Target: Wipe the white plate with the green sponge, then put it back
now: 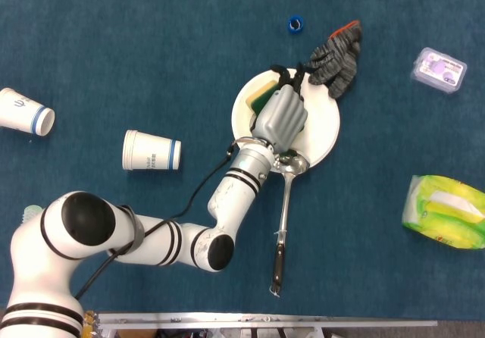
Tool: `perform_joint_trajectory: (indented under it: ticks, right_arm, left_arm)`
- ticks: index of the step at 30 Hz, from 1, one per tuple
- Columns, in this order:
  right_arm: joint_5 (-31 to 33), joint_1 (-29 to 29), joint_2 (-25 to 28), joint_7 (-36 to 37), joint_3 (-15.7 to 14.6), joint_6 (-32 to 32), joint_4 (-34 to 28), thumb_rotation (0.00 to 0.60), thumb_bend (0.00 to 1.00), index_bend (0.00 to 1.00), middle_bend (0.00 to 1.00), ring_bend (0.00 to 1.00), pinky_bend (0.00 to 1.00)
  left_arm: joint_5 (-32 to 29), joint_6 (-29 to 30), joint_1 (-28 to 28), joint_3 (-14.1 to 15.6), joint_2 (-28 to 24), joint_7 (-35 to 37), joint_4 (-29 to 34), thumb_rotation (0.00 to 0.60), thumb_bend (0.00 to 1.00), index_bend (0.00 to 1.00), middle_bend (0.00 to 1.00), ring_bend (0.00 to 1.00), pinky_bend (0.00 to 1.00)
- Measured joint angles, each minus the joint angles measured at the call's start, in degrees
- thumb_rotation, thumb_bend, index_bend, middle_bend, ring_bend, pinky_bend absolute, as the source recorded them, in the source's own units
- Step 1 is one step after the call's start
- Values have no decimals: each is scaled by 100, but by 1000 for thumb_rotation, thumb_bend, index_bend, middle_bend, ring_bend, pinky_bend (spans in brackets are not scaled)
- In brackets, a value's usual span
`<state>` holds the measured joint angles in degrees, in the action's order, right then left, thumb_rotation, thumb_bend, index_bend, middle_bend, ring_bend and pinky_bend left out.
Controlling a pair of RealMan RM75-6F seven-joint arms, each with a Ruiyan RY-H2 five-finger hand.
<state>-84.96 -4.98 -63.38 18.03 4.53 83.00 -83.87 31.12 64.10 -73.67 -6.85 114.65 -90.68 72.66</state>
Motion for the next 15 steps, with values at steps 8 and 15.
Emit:
perform_joint_trajectory:
  ticks: [8,15]
  right_arm:
    - [15,5,-4,5,6,-3,15,600,317,167,242,125,261]
    - [19,14,-7,17,8,7,34,600,317,167,242,125,261]
  left_arm:
    - [182,-103,20,39,105,123,-407,600,253,440,244,45,239]
    - [305,-165,77,44,160,209,-731,600,253,440,244,45,238]
